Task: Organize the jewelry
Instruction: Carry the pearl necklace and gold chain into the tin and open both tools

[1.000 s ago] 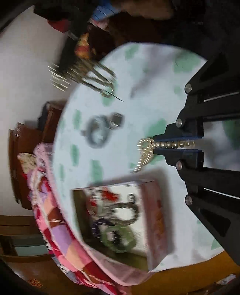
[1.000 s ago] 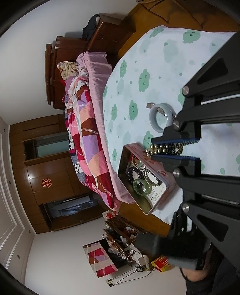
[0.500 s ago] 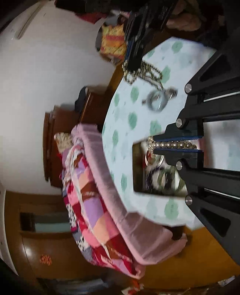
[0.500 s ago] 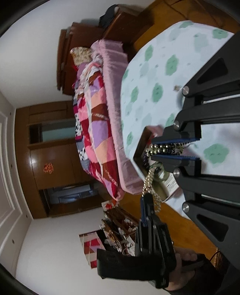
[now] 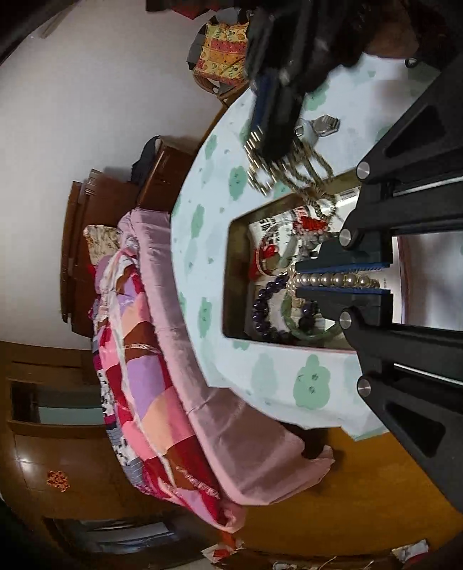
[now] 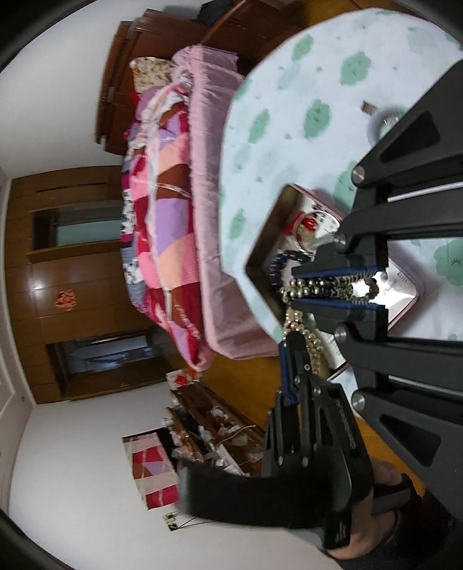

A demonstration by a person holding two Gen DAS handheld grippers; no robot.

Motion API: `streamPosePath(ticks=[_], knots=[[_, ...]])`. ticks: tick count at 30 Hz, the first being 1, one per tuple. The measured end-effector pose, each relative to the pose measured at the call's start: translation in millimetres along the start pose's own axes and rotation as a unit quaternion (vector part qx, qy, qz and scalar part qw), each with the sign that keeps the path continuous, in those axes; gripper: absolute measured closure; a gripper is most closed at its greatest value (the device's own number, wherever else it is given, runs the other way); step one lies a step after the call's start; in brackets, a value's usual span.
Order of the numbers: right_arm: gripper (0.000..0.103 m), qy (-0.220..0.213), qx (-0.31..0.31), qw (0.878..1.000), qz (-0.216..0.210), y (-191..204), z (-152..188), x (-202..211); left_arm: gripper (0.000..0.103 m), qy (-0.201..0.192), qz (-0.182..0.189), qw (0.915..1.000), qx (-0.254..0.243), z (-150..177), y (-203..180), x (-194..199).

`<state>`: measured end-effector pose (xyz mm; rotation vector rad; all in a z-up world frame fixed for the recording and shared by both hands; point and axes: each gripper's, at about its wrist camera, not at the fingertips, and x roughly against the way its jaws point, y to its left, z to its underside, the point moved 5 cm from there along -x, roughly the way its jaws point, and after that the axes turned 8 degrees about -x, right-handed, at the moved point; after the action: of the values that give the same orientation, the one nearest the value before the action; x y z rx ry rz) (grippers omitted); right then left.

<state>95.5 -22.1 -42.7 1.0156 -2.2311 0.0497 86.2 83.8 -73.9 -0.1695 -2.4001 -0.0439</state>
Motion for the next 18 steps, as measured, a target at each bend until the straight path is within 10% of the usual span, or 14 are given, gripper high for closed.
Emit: streamPosePath(ticks=[18], knots=[[0.087, 0.055, -0.003, 0.998, 0.009, -2.3, 31.4, -28.6, 0.097, 0.031, -0.009, 0.9995, -0.001, 11.1, 0.2, -16.4]])
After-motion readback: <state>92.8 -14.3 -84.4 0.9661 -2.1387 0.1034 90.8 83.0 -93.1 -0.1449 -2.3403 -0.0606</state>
